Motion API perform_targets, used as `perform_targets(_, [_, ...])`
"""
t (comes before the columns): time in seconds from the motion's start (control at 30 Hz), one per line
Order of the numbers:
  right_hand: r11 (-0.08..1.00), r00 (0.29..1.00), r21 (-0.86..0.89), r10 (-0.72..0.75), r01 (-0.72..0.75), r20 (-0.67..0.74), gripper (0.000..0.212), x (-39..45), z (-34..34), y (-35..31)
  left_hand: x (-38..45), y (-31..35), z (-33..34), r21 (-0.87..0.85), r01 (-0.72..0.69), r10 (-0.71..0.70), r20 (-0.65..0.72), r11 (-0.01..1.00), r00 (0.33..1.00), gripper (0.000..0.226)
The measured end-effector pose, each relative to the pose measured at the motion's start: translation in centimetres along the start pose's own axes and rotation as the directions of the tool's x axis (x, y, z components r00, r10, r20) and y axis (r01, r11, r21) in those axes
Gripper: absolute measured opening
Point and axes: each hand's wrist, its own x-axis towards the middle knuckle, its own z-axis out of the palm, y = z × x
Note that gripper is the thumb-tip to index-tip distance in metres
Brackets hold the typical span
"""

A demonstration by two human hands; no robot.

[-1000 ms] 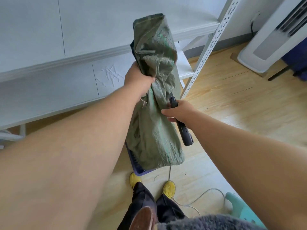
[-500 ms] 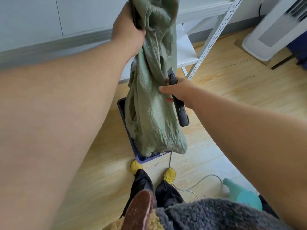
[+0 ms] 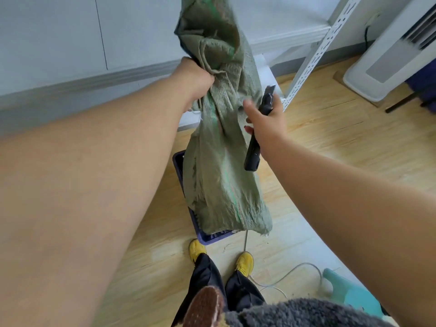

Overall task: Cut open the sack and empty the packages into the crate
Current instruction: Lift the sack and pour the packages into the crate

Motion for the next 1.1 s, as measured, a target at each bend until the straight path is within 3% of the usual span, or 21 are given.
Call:
perform_targets(0.13, [0.999, 0.950, 0.022, -0.030, 0.025, 0.311, 0.027, -0.3, 0.9, -2.5, -0.7, -0.5, -0.5, -0.058, 0.095, -0.090, 0.081, 0.994, 0.993, 0.028])
perform_targets(0.2, [0.997, 0.928, -0.079, 0.024, 0.006, 0.372, 0.023, -0.3, 1.6, -2.5, -1.1, -0.3, -0.4, -0.146, 0.151, -0.127, 0.157, 0.978, 0.979, 0.027])
perform_targets(0.27, [0.978, 0.965, -0.209, 0.035, 0.021, 0.261, 0.024, 0.0, 1.7, -2.1, -1.5, 0.0, -0.1, -0.294, 0.145, -0.070, 0.251, 0.945, 0.965, 0.028])
perform_targets(0.37, [0.979, 0.997, -0.194, 0.070, -0.061, 0.040, 0.027, 0.7, 0.9, -1.9, -1.6, -1.2, 0.0, -0.617, 0.129, 0.106, 0.330, 0.776, 0.938, 0.040])
perform_targets(0.4, [0.979, 0.996, -0.187, 0.091, -0.087, 0.014, 0.027, 0.9, 0.5, -2.0, -1.5, -2.2, 0.0, -0.611, 0.098, 0.096, 0.277, 0.785, 0.956, 0.044])
perform_targets(0.43, [0.976, 0.994, -0.188, 0.110, -0.107, 0.010, 0.027, 1.0, 0.2, -2.1, -1.5, -3.4, 0.1, -0.503, 0.052, 0.051, 0.189, 0.863, 0.981, 0.047])
perform_targets(0.5, [0.972, 0.987, -0.191, 0.149, -0.136, 0.056, 0.029, 1.4, -0.1, -2.3, -1.7, -6.1, 0.8, 0.004, -0.013, 0.012, 0.108, 1.000, 0.994, 0.051])
perform_targets(0.53, [0.969, 0.980, -0.192, 0.175, -0.153, 0.099, 0.031, 1.5, -0.1, -2.4, -2.1, -7.4, 1.5, 0.238, -0.034, -0.005, 0.160, 0.971, 0.987, 0.058])
perform_targets(0.57, [0.966, 0.969, -0.193, 0.199, -0.170, 0.143, 0.033, 1.5, -0.1, -2.7, -2.6, -8.4, 2.4, 0.334, -0.052, -0.024, 0.219, 0.941, 0.975, 0.064])
perform_targets(0.73, [0.971, 0.946, -0.055, 0.241, -0.235, 0.215, 0.037, 1.7, -0.5, -2.7, -4.2, -10.5, 5.8, 0.031, 0.047, -0.054, 0.287, 0.998, 0.956, 0.088])
perform_targets(0.8, [0.966, 0.942, 0.014, 0.247, -0.257, 0.229, 0.035, 1.6, -0.6, -2.4, -4.1, -10.8, 6.5, 0.121, 0.007, -0.044, 0.308, 0.993, 0.950, 0.060])
perform_targets(0.87, [0.964, 0.946, 0.062, 0.238, -0.257, 0.220, 0.035, 1.5, -0.6, -2.3, -3.7, -10.4, 6.5, 0.108, 0.024, -0.045, 0.195, 0.994, 0.980, 0.031])
perform_targets(0.97, [0.962, 0.959, 0.133, 0.213, -0.239, 0.185, 0.035, 1.9, -0.6, -2.7, -3.0, -9.0, 5.1, -0.208, 0.087, -0.090, -0.004, 0.974, 0.996, 0.031])
perform_targets(1.03, [0.965, 0.965, 0.131, 0.203, -0.226, 0.169, 0.031, 1.8, -0.5, -3.0, -3.0, -8.5, 4.6, -0.173, 0.040, -0.046, -0.032, 0.984, 0.998, 0.031])
perform_targets(1.1, [0.974, 0.968, 0.079, 0.201, -0.214, 0.149, 0.029, 1.7, -0.4, -3.1, -2.9, -8.4, 4.3, -0.041, 0.015, -0.014, 0.043, 0.999, 0.999, 0.027])
